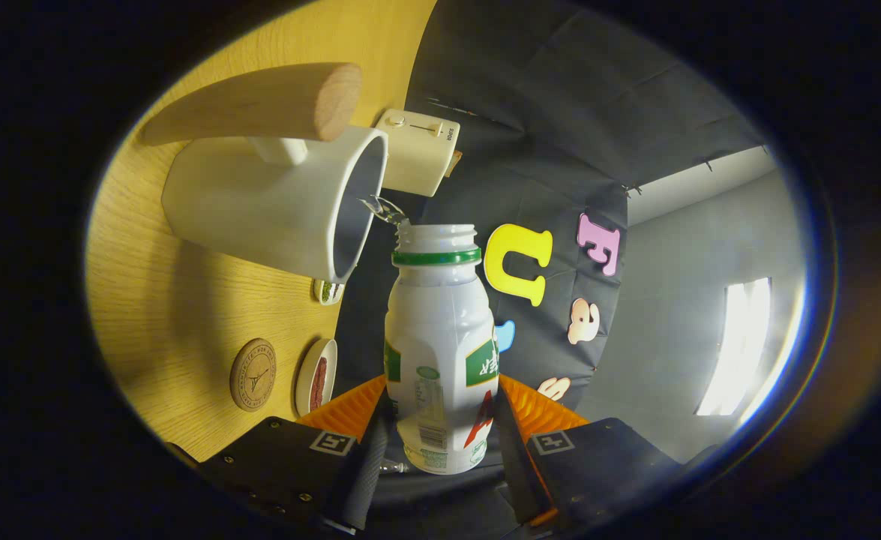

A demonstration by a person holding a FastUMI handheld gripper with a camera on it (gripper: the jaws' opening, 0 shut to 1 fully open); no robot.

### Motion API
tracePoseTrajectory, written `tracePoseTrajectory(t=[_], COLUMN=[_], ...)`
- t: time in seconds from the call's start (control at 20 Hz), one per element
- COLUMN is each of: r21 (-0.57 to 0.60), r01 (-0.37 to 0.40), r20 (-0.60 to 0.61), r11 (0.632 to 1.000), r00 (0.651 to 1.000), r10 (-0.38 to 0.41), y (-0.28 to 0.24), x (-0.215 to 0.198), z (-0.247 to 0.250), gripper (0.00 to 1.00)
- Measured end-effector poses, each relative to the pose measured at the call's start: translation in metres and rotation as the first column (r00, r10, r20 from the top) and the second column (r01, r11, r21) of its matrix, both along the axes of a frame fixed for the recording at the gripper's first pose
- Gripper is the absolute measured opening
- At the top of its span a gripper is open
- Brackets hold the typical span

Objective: Take the bottle from table, then pour the juice into the cup, finally place the bottle on the coaster

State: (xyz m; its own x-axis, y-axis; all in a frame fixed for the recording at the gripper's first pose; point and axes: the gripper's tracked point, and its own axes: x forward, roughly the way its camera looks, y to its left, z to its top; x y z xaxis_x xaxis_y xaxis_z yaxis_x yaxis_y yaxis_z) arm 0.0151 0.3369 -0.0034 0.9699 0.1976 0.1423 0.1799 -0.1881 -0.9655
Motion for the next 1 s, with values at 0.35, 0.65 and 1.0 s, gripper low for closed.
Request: tracePoseTrajectory(t=[0.35,0.65,1.0], r21=[-0.030,-0.063,-0.090], r01=[-0.016,-0.024,-0.042], r20=[0.012,0.038,0.053], r11=[0.999,0.998,0.995], r00=[1.000,0.999,0.998], r10=[0.016,0.026,0.047], y=[0.0026,0.0012,0.0028], x=[-0.0026,-0.0026,-0.0030], z=[-0.0022,-0.0022,-0.0026], gripper=[0.70,0.70,0.70])
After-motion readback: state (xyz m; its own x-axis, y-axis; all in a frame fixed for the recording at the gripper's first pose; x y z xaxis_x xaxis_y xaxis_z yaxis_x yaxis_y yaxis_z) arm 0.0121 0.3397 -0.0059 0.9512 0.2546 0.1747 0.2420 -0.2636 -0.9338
